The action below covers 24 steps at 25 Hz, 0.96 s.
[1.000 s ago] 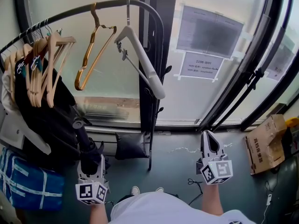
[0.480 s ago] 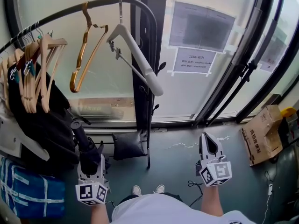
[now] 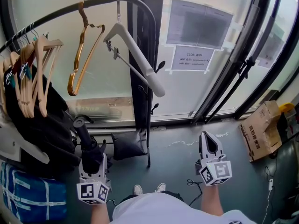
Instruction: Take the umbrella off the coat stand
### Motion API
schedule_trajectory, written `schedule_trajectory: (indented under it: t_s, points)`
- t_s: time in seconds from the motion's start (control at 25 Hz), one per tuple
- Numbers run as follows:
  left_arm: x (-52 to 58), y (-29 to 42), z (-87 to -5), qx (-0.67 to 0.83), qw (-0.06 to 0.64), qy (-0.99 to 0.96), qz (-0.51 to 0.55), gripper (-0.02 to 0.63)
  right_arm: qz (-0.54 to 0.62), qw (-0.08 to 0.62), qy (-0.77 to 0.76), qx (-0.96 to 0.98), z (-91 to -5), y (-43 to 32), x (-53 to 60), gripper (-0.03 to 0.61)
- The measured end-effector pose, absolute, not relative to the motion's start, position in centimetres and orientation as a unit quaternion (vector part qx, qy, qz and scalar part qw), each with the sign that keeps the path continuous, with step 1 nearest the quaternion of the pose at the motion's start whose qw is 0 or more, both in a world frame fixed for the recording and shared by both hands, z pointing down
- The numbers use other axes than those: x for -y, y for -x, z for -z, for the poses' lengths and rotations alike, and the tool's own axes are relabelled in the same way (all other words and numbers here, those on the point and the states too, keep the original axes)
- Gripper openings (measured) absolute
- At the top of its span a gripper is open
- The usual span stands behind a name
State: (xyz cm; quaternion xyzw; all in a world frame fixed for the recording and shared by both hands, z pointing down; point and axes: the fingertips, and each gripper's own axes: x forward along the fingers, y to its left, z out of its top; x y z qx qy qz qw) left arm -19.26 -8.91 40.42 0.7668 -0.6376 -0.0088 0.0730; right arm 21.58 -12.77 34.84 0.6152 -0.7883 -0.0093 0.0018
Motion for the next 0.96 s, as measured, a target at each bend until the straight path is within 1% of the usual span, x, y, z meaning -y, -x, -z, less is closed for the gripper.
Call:
schedule_trajectory:
  t_s: [0.28,0.96]
  points:
    - [9.4,19.4,-40.7,0.632,0.077,-0.771,0.006,0.25,0.032,0.006,-0.598,0.801,-34.3,-19.8,13.0,0.017]
    - [11.0,20.0,-41.0,0.613,0.074,-0.786,0.006,0.25,0.041,0.019,-0.604,0.796,-34.5,-18.1,13.4,0.017]
